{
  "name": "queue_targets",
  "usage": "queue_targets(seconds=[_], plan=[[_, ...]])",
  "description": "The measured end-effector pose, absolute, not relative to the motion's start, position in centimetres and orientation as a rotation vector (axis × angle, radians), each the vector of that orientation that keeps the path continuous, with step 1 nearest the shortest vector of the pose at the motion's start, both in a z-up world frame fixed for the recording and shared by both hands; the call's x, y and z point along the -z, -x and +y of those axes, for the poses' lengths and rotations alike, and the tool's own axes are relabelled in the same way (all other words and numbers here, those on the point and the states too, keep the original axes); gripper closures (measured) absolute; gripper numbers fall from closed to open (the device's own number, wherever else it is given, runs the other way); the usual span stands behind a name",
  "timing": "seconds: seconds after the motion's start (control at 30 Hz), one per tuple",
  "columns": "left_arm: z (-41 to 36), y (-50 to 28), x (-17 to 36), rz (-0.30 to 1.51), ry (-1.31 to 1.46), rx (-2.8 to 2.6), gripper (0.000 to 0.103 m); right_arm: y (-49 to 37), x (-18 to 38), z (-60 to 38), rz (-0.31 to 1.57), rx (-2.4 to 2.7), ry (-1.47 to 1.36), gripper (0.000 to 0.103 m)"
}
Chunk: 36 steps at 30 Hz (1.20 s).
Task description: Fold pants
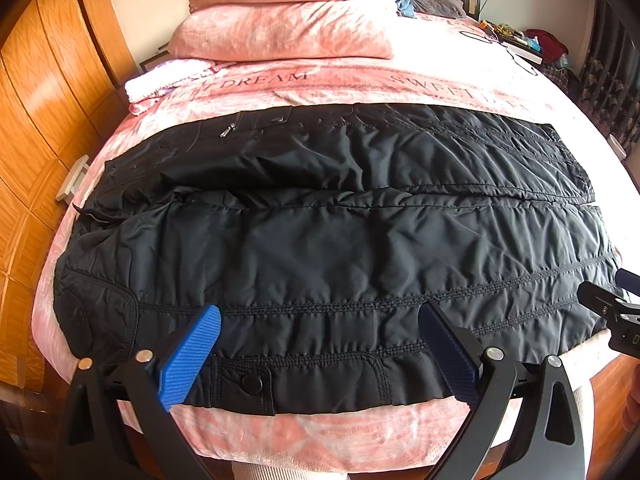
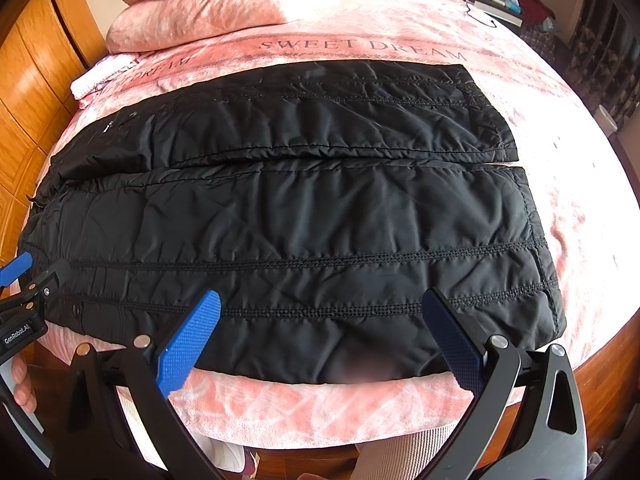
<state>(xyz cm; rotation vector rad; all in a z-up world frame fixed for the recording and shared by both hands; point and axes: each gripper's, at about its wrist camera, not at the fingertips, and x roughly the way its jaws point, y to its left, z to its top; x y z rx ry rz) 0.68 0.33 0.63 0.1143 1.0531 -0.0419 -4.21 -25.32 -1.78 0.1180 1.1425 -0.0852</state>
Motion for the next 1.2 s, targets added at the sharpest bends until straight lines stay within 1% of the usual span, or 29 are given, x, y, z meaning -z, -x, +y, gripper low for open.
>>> queue_targets(seconds=[0.43,0.57,0.67,0.77,0.9,1.07,1.2], plan=[[0.4,-0.7,-0.4,1.06,-0.097,0.065,0.004,3.9,2.1,-25.3,1.141,0.064,-0.11,0.002],[1.3,-1.6,0.2,1.112,-0.005,0.16,0.004,3.3,2.2,-25.8,1.158,0.02,-0.093,0.002],[1.7,-3.2,0.6,1.146,-0.002,0.163,0.004,1.7,1.9,-28.1,1.168,0.018,-0.069,0.002],[1.6,-6.2,0.5,1.157,-0.02,0.163,0.004,-1.0,1.0,-32.1,1.152,0.015,-0.107,0.002],[0.4,-12.2,0.0,1.162,-0.027,0.219,0.004,-7.9,1.2,-39.7,1.163,0.048,-0.182,0.002],[-3.1,-19.7,0.6,1.147,-0.023,0.353,0.004,-16.1,4.2,-47.4,1.221,0.124,-0.254,0.003],[-6.2,-23.1,1.3,1.112,-0.045,0.409,0.009,-20.6,7.5,-50.8,1.26,0.144,-0.268,0.003]])
